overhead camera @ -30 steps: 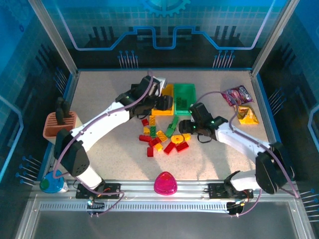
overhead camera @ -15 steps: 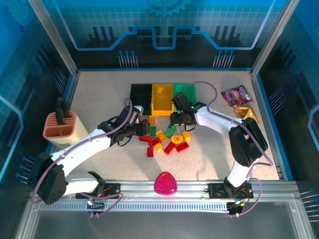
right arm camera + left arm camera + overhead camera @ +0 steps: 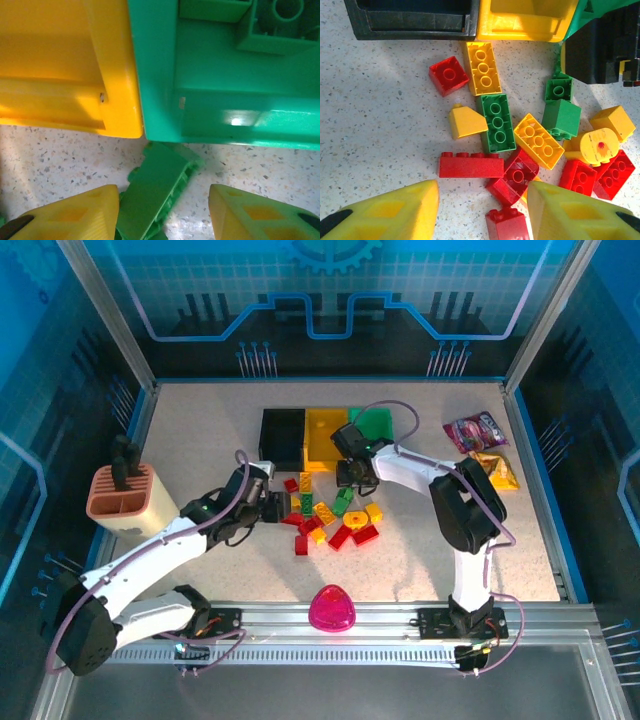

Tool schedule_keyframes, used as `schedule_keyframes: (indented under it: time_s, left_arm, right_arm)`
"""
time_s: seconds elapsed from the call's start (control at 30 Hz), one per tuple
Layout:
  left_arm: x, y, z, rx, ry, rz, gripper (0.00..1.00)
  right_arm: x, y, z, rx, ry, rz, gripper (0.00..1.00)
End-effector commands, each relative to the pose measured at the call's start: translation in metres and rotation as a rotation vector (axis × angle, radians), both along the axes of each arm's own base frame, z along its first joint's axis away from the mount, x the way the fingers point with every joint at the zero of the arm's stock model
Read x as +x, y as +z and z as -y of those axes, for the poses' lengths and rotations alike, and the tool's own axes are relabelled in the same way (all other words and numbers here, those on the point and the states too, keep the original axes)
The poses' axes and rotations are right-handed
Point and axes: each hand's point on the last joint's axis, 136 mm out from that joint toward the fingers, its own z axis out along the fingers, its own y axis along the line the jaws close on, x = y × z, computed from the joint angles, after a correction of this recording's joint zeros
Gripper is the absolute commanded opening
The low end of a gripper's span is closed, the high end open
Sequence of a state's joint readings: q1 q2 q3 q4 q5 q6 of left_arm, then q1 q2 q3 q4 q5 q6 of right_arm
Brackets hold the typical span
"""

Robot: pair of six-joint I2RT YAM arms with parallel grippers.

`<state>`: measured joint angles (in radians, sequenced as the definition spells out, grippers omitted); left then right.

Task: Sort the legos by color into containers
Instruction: Pick up the lego from the center of the table.

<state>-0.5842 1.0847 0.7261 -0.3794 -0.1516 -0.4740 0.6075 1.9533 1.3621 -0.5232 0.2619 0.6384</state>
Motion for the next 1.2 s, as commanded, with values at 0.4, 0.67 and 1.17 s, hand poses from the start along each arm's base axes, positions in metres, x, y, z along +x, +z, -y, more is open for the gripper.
schedule_keyframes:
  time_s: [0.4, 0.67, 1.17]
  left_arm:
    - [-0.006, -0.004, -0.013, 0.007, 0.044, 0.008, 0.49]
    - [-0.003, -0.005, -0.011, 0.006, 0.041, 0.013, 0.47]
    - [-0.009, -0.009, -0.011, 0.005, 0.029, -0.001, 0.44]
  right_arm:
    - [-0.013, -0.021, 0.005, -0.049, -0.047, -0.034, 0.42]
    - [-0.02, -0.004, 0.02, -0.093, -0.051, 0.01, 0.26]
    - [0.001, 0.084, 0.036, -0.083, -0.005, 0.19, 0.22]
